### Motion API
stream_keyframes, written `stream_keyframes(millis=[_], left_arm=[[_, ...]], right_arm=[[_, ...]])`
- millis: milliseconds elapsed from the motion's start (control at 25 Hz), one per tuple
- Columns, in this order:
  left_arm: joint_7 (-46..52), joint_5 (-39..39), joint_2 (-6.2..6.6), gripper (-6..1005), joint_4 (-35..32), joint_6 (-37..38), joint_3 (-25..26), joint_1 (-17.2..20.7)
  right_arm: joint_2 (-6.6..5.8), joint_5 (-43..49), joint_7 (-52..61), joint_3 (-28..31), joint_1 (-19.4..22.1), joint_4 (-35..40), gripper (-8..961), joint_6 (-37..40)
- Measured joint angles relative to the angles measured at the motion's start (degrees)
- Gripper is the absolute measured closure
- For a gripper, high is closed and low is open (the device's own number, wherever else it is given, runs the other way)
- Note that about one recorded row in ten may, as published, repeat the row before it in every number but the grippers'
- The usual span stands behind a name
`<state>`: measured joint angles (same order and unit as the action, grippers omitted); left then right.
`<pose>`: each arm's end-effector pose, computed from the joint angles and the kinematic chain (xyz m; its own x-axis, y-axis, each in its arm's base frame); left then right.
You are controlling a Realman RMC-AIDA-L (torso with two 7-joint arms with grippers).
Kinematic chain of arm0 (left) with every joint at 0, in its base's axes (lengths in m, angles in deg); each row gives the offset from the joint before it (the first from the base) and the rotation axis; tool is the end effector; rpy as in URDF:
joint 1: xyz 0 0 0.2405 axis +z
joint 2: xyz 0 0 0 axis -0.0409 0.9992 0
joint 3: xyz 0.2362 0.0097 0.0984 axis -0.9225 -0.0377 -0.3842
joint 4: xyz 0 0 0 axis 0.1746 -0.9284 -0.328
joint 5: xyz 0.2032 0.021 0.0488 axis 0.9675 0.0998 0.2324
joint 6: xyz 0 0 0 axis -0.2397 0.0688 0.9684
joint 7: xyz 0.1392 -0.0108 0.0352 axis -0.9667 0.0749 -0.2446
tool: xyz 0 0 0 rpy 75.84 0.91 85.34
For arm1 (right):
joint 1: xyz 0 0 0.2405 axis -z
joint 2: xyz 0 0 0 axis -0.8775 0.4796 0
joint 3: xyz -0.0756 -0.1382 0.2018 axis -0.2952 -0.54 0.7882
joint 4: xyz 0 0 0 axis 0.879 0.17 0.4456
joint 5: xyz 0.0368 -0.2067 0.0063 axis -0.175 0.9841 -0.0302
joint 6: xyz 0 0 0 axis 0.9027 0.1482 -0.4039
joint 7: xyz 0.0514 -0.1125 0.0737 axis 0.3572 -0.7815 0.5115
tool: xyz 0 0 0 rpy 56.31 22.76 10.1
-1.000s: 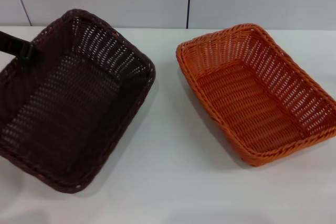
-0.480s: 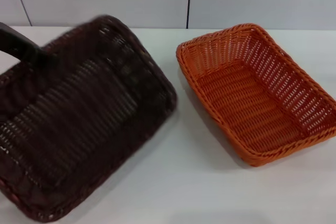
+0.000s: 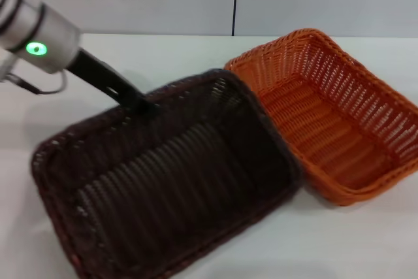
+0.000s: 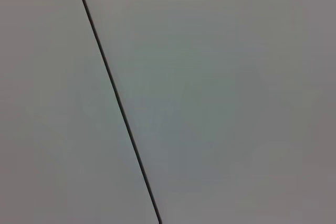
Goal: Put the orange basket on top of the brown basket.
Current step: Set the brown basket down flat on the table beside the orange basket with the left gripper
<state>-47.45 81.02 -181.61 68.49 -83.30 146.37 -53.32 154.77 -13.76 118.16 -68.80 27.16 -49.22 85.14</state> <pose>-0.1592 0.4134 0.0498 0.7957 0.6003 -0.0802 0.5516 -0.7730 -0.3134 0.3655 0.3918 0.0978 0.4718 0.1486 -0.8691 -0.8718 0.2261 -0.4346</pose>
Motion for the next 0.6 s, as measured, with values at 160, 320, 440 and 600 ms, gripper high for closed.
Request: stream_keyframes(millis=[160,320,440,600], left_arm=[[-0.8,0.2,-1.48,769,-8.2,5.3,-0.3,-4.3],[-2.8,0.0,-3.10,762,-11.0,7.6,-0.4,-6.6],[-3.2,0.1,-3.54,757,-12.9,9.4,-0.9,-7.8],[-2.8,-0.2,-3.57,750,-13.2,11.6,-0.7,-7.5]], right_arm=[[0.01,0.0,0.0,0.0,0.3,-0.1,288,-0.6],[0.02,0.0,0.0,0.0,0.3,-0.1,288,-1.9],[0.02,0.0,0.0,0.0,0.3,-0.1,289,-2.2],[0.01,0.0,0.0,0.0,0.3,0.0,289,-2.2]])
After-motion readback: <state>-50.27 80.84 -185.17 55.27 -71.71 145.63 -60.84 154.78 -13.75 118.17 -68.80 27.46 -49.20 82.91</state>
